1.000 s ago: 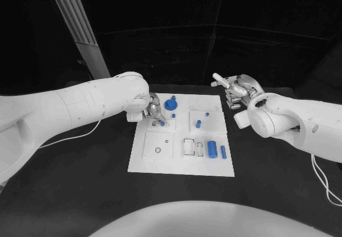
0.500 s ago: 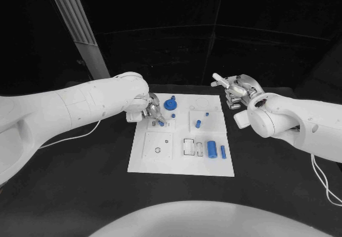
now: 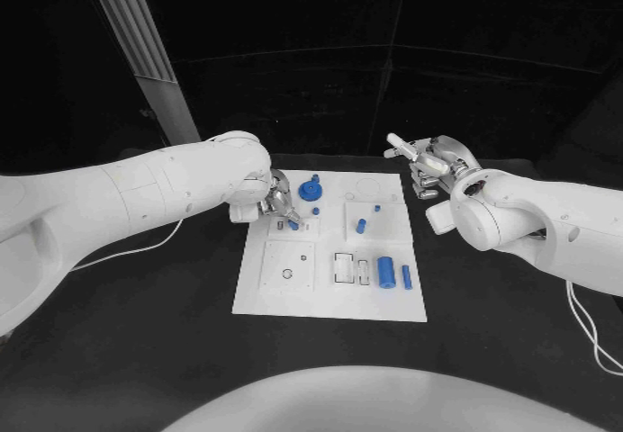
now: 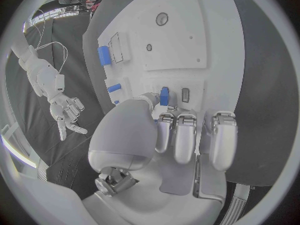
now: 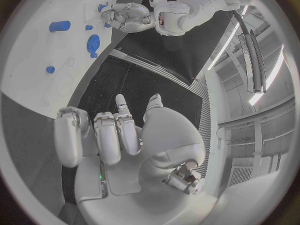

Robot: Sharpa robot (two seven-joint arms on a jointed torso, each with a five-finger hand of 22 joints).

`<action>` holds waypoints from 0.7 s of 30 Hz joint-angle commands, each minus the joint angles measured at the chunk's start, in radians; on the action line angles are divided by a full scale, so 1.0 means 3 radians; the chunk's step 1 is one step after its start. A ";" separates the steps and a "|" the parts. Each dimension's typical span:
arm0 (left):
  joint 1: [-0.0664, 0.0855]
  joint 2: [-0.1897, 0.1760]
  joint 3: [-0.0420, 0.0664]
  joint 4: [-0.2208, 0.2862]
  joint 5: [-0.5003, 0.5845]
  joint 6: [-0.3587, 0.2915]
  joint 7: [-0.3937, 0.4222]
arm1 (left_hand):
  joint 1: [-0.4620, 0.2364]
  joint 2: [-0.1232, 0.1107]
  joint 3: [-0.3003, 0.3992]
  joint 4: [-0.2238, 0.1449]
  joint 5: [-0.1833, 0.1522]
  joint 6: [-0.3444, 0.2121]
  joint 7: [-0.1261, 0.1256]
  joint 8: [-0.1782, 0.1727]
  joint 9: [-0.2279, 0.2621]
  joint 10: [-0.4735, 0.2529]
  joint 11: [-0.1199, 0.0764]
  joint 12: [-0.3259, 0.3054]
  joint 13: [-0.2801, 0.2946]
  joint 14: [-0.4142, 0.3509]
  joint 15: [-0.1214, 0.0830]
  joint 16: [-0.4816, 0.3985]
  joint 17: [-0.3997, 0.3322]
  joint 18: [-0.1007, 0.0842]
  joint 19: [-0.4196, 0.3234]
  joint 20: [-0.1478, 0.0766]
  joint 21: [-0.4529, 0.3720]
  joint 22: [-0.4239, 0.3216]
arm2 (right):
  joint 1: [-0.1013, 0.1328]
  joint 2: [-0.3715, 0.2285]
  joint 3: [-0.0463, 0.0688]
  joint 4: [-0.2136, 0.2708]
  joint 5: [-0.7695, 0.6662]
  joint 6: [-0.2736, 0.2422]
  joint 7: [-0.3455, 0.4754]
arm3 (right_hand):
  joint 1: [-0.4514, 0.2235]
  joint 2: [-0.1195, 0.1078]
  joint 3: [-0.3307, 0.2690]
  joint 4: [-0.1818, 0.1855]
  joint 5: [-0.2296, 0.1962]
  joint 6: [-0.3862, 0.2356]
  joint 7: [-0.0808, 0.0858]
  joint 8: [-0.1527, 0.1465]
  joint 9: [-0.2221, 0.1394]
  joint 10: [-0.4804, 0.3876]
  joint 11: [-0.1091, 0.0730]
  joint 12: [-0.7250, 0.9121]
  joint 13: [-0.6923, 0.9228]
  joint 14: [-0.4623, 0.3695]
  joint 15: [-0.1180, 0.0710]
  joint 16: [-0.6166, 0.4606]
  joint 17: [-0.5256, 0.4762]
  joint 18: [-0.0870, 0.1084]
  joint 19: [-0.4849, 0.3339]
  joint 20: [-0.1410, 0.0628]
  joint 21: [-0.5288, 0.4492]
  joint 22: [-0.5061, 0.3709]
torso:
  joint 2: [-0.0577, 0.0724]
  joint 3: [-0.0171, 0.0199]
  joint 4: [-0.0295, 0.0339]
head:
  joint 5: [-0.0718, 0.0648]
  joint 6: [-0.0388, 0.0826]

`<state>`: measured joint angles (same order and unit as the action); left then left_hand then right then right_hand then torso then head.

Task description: Assemble the parts on the task board

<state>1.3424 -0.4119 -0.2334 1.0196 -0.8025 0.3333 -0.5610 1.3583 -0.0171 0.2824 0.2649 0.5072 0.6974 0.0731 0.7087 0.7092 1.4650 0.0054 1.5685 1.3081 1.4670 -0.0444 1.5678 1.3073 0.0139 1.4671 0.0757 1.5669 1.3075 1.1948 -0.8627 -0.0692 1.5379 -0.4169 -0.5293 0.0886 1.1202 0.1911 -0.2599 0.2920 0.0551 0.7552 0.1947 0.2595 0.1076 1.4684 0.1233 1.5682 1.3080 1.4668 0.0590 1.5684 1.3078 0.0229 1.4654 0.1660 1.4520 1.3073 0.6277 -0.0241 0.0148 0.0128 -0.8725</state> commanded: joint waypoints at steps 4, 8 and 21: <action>0.0000 -0.0003 -0.0001 0.0001 -0.0004 0.0056 -0.0031 | 0.0005 0.0028 0.0121 -0.0084 -0.0008 0.0019 -0.0011 0.0004 0.0238 0.0353 0.0014 0.0008 0.0876 0.0346 -0.0005 0.0010 0.0878 -0.0046 0.0346 -0.0008 0.0013 0.0878 | 0.0005 0.0001 0.0002 0.0004 -0.0010 -0.0015 0.0010 | 0.0023 0.0008 -0.0021 -0.0006 -0.0014 -0.0022 0.0033 0.0021 0.0005 0.0341 0.0020 0.0009 0.0876 0.0347 0.0018 0.0008 0.0877 0.0042 0.0037 0.0020 -0.0017 0.0714 | 0.0001 0.0000 0.0000 | 0.0000 -0.0001; 0.0000 -0.0001 -0.0001 -0.0001 -0.0004 0.0071 -0.0046 | -0.0021 0.0026 0.0126 -0.0069 -0.0044 0.0018 -0.0010 -0.0001 0.0246 0.0353 0.0015 0.0008 0.0876 0.0346 -0.0003 0.0010 0.0878 -0.0046 0.0346 -0.0006 0.0013 0.0878 | 0.0005 0.0003 0.0002 0.0003 -0.0010 -0.0010 0.0010 | 0.0023 0.0008 -0.0021 -0.0006 -0.0014 -0.0022 0.0033 0.0021 0.0005 0.0341 0.0020 0.0009 0.0876 0.0347 0.0018 0.0008 0.0877 0.0042 0.0037 0.0020 -0.0017 0.0714 | -0.0001 0.0000 -0.0002 | 0.0001 -0.0001; -0.0002 0.0005 -0.0001 0.0009 -0.0004 0.0079 -0.0094 | -0.0190 0.0028 0.0028 0.0063 -0.0545 0.0039 -0.0007 -0.0058 0.0281 0.0353 0.0018 0.0008 0.0876 0.0346 0.0003 0.0010 0.0878 -0.0046 0.0346 0.0000 0.0013 0.0878 | 0.0005 0.0002 0.0002 0.0006 -0.0009 0.0006 0.0010 | 0.0024 0.0012 -0.0026 -0.0006 -0.0015 -0.0025 0.0033 0.0029 0.0006 0.0341 0.0020 0.0009 0.0876 0.0347 0.0018 0.0008 0.0877 0.0042 0.0039 0.0020 -0.0015 0.0715 | 0.0001 -0.0001 -0.0002 | -0.0003 -0.0001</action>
<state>1.3432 -0.4111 -0.2327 1.0213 -0.8025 0.3391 -0.5739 1.3126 -0.0098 0.2938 0.2808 0.3475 0.7030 0.0676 0.6963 0.7688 1.4650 0.0054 1.5685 1.3082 1.4669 -0.0444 1.5677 1.3074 0.0139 1.4671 0.0758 1.5669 1.3076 1.1948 -0.8618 -0.0692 1.5377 -0.4169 -0.5288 0.0871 1.1202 0.1911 -0.2628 0.2891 0.0551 0.7552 0.1947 0.2642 0.1085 1.4684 0.1233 1.5682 1.3080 1.4668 0.0590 1.5684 1.3076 0.0229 1.4654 0.1660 1.4520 1.3073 0.6277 -0.0242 0.0147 0.0128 -0.8725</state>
